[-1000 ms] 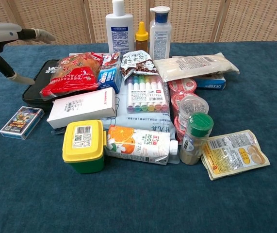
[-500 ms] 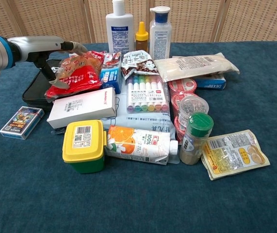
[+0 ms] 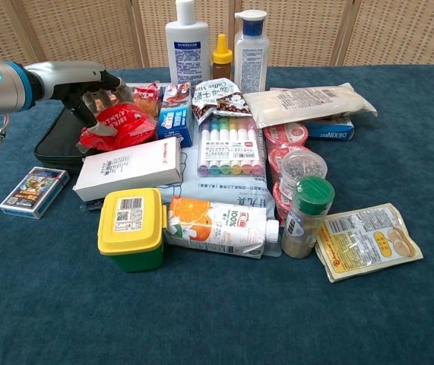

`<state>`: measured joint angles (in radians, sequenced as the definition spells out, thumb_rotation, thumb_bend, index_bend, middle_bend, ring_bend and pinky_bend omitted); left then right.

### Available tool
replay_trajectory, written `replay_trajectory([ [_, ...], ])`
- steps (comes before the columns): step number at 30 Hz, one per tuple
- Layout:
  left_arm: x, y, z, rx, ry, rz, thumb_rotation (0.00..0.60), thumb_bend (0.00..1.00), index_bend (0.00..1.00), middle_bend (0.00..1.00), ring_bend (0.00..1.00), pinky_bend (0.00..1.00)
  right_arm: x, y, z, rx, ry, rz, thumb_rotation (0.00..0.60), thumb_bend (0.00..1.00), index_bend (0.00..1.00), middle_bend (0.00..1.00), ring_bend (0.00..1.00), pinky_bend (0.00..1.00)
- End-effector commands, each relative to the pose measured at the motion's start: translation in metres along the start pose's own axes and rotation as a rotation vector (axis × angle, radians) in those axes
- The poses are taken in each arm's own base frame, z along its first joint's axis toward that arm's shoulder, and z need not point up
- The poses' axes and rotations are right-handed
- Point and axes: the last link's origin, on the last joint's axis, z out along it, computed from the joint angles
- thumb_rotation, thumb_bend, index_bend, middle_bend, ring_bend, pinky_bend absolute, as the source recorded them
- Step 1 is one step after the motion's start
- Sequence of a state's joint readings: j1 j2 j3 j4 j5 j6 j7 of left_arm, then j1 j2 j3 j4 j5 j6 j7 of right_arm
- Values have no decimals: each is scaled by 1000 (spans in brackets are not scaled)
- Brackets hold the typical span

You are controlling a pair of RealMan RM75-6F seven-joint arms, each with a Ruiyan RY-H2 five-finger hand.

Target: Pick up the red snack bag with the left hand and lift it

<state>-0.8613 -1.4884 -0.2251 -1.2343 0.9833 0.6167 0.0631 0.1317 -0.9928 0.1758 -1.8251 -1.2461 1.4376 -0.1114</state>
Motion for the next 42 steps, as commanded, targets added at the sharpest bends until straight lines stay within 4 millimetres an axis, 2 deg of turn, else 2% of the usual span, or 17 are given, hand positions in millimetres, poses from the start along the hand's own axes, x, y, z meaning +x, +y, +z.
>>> replay_trajectory([
  [1,2,-8,-4,15,18,-43,600,494,823,670,1000,1000,0,0,0,-1,-1,1,600,167,0,135,0,0],
  [6,11,-18,-15,16,65,-118,600,522,884,747,1000,1000,-1,-1,1,2,-1,2,600,169,0,135,0,0],
  [10,24,-25,-26,0,117,-178,600,521,900,768,1000,1000,-2,-1,1,4,-1,2,600,169,0,136,0,0],
  [17,59,-27,-53,-66,239,-266,600,521,894,768,1000,1000,-3,-2,2,11,-3,7,600,169,0,135,0,0],
  [28,139,-7,-111,-226,475,-412,600,521,884,763,1000,1000,-11,2,0,15,-17,31,600,169,0,135,0,0],
  [34,175,6,-138,-308,574,-466,600,520,883,763,1000,1000,-14,3,1,15,-22,36,600,170,0,135,0,0],
  [38,189,13,-146,-347,607,-498,600,520,882,762,1000,1000,-14,4,1,13,-26,36,600,170,0,135,0,0],
  [42,193,19,-148,-375,606,-531,600,521,881,763,1000,1000,-15,6,1,6,-29,33,600,169,0,135,0,0],
])
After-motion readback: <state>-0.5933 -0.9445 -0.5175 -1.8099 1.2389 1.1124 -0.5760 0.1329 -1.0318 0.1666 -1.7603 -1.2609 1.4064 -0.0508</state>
